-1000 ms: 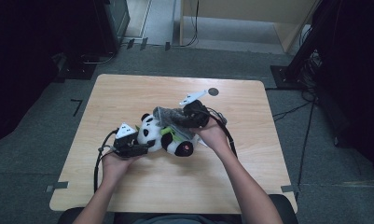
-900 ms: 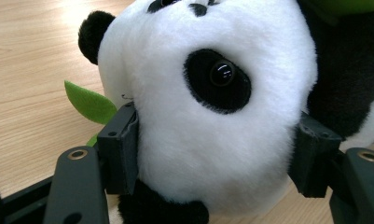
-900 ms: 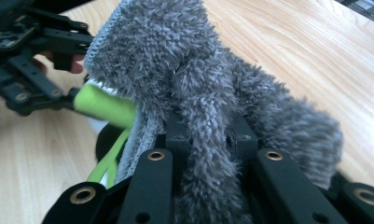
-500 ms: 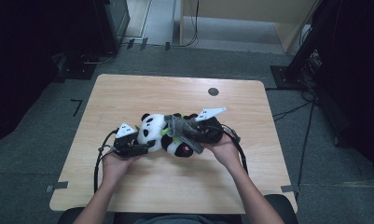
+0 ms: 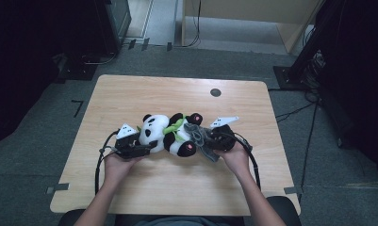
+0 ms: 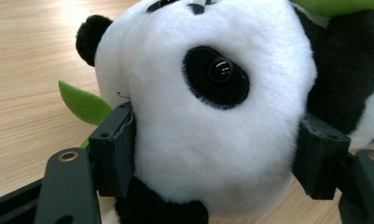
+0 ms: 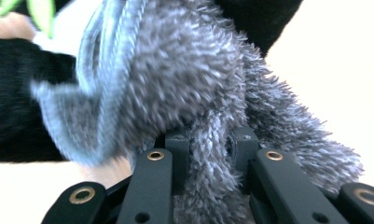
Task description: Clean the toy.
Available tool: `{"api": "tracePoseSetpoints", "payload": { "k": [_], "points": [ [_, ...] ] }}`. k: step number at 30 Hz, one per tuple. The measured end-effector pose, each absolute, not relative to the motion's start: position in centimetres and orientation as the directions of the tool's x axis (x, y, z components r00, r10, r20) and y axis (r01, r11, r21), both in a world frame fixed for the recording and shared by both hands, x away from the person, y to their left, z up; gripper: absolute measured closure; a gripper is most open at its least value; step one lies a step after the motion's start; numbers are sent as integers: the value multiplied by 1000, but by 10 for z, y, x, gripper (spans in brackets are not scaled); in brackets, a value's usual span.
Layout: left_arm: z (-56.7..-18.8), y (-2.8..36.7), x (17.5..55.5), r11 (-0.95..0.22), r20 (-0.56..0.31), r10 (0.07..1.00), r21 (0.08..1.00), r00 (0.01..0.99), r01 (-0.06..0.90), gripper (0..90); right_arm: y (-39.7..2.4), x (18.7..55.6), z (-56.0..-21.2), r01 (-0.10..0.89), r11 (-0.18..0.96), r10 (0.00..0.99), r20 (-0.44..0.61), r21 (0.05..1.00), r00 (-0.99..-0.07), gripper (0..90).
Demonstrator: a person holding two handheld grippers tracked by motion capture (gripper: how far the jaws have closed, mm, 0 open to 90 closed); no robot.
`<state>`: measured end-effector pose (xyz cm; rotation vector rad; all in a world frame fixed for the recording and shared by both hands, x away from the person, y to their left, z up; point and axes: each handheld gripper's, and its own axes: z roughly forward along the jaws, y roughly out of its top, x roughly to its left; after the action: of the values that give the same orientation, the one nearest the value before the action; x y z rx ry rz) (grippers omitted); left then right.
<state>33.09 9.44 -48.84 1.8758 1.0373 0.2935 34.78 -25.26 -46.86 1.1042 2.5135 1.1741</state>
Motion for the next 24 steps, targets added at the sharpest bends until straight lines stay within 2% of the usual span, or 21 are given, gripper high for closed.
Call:
{"api": "tracePoseSetpoints", "payload": {
  "k": [8,13,22,24],
  "points": [
    [-491,97,332,-193,-229,733,833,640,519,210,-257,363,-480,578,403,721,142,709,-678,760],
    [-496,102,334,-213,-206,708,850,676,482,133,-261,370,-484,609,380,744,162,696,-649,759],
    [-501,107,336,-240,-190,682,855,707,461,125,-258,380,-478,614,393,758,136,684,-638,758],
    [-501,109,337,-231,-217,685,841,696,490,117,-259,381,-477,614,394,759,134,684,-637,758]
  ]
}}
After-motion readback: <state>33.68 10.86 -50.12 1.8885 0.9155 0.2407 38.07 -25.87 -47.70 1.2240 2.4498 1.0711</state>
